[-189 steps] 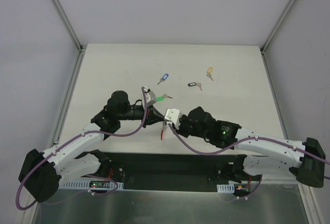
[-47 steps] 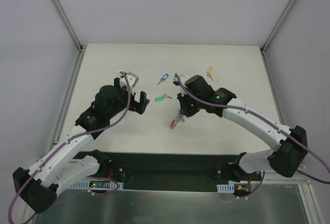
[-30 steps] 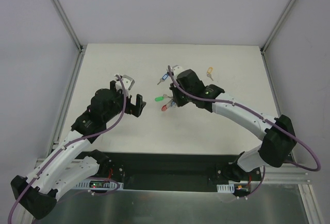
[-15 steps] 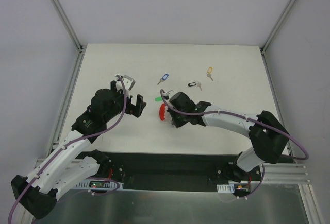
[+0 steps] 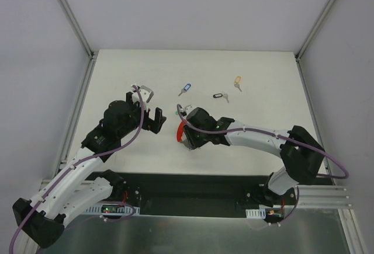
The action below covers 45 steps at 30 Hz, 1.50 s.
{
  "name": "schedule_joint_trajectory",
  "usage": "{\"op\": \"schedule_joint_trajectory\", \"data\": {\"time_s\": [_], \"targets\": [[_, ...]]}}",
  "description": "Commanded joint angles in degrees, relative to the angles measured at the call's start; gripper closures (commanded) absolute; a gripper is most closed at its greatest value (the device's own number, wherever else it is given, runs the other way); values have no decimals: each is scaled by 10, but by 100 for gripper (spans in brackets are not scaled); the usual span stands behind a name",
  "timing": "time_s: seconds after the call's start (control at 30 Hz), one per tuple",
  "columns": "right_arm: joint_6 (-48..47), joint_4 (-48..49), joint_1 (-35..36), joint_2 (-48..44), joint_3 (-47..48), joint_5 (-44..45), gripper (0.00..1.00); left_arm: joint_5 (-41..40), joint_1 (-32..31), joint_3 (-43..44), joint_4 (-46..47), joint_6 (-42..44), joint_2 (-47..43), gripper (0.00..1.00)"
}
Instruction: Put the keys on the keyring
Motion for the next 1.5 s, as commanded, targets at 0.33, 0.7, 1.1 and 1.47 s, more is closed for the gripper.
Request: {"op": "schedule_joint_trajectory", "data": {"time_s": [0.33, 0.7, 1.1, 1.47], "targets": [[-42, -8, -22, -81, -19, 19, 69, 21, 4, 2, 10, 1, 16, 1], [-72, 49, -46, -1, -12, -49, 74, 25, 4, 0, 10, 3, 17, 1], [-82, 65, -54, 36, -9, -69, 90, 38, 4, 1, 10, 3, 21, 1], [-163, 58, -52, -113, -20, -62, 99, 83, 4, 2, 11, 22, 18, 1]]}}
